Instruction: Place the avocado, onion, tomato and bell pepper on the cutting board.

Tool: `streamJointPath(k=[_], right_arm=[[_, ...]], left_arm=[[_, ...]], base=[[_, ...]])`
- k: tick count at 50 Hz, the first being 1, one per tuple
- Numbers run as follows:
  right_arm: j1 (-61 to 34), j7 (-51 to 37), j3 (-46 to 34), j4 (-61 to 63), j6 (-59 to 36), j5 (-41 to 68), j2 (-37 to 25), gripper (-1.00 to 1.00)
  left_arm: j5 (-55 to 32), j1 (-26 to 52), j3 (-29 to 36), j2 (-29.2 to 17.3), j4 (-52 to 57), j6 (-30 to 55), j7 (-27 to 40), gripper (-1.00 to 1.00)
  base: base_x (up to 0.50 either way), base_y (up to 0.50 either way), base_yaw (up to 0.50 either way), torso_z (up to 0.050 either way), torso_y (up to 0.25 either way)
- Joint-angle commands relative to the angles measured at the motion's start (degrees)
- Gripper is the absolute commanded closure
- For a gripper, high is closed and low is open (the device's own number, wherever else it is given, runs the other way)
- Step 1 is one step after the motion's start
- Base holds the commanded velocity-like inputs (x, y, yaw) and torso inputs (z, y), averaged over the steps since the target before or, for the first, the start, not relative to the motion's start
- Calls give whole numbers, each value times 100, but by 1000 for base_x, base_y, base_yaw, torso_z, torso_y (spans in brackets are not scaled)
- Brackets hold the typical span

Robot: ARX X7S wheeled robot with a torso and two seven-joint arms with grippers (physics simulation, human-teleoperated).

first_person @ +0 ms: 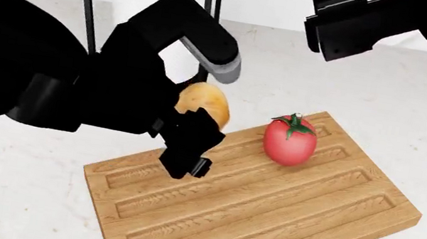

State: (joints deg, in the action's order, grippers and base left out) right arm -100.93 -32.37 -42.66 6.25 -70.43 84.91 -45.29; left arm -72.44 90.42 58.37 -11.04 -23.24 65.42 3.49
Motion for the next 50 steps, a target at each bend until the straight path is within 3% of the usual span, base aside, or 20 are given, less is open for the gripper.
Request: streamJointPath(k=[1, 9, 34, 35, 50], right_arm=[[101, -55, 14, 58, 45, 62, -68, -100], [201, 41, -27, 52, 124, -30, -96, -100], [293, 14, -19, 155, 193, 29, -210, -100], [282, 11, -21, 149, 188, 29, -209, -100], [183, -64, -29, 176, 126, 112, -191, -100]], left_arm=[[275, -63, 272, 224, -394, -245, -215, 100], [595, -104, 498, 425, -790, -565, -499, 100], [545, -206, 511, 569, -775, -690, -420, 100], [500, -169, 479, 557, -727, -646, -385, -100], [-28, -5, 169, 153, 190, -195, 130, -100]], base=[[0, 0, 0, 0, 0], [0, 0, 0, 0, 0], [0, 0, 0, 0, 0], [0, 0, 0, 0, 0], [0, 0, 0, 0, 0]])
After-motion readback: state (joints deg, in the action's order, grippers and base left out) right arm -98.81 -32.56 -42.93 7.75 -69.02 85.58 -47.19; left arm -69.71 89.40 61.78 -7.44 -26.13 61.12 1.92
